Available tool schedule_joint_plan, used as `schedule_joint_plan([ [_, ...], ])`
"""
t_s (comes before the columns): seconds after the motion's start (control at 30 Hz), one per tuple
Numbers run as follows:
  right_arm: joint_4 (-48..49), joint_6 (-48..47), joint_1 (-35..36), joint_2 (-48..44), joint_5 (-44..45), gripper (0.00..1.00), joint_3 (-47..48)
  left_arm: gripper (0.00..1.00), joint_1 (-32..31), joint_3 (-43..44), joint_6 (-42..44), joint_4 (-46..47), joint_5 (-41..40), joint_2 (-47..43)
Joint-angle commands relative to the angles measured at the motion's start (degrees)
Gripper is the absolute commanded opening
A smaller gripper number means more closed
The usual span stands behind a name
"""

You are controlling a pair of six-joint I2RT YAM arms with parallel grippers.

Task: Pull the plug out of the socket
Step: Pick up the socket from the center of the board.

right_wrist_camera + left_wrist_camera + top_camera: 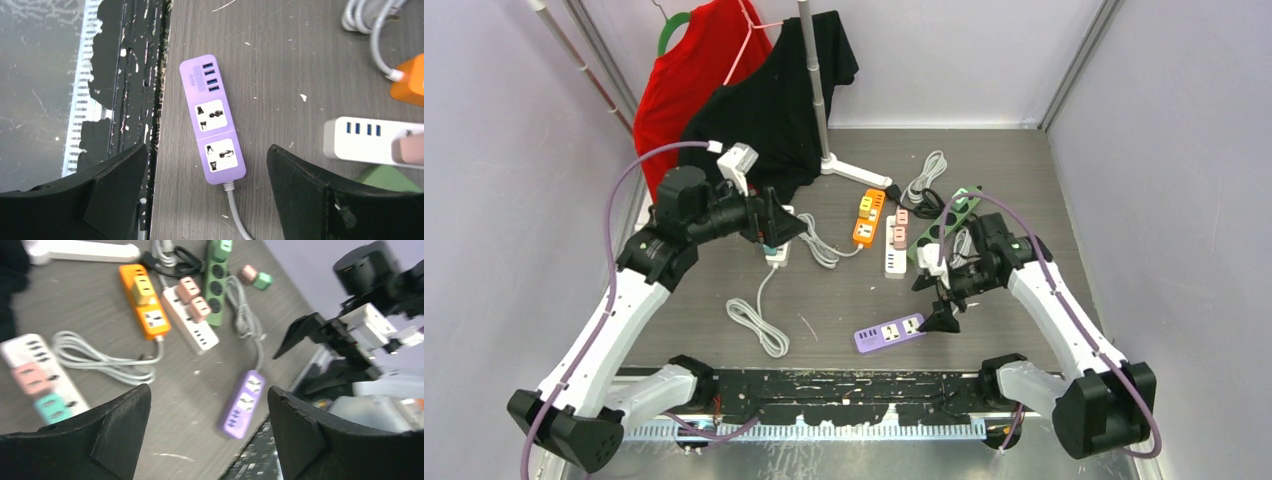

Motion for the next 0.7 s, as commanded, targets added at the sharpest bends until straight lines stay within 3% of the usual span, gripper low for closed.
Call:
schedule_joint_plan([
  [0.0, 5.7, 2.5, 6.3, 4.4, 7.3, 0.94, 3.9, 0.86, 0.2, 1.5, 19.4, -15.4, -9.6, -2.0],
  [0.2, 12.2, 9.3, 13.2, 7.8, 11.2, 0.96, 2.2, 0.87, 0.3, -11.7, 24.8, -4.4, -14.4, -7.6],
  [0.5, 22.9, 16.9, 22.0, 10.6, 24.4, 1.0, -2.1, 0.87, 0.5, -14.0, 27.4, -6.0, -18.9, -11.8],
  [0.67, 27.1, 18.1, 28.0, 13.0, 31.1, 1.0, -3.6, 0.86, 0.7, -13.8, 27.1, -6.3, -17.1, -12.5],
])
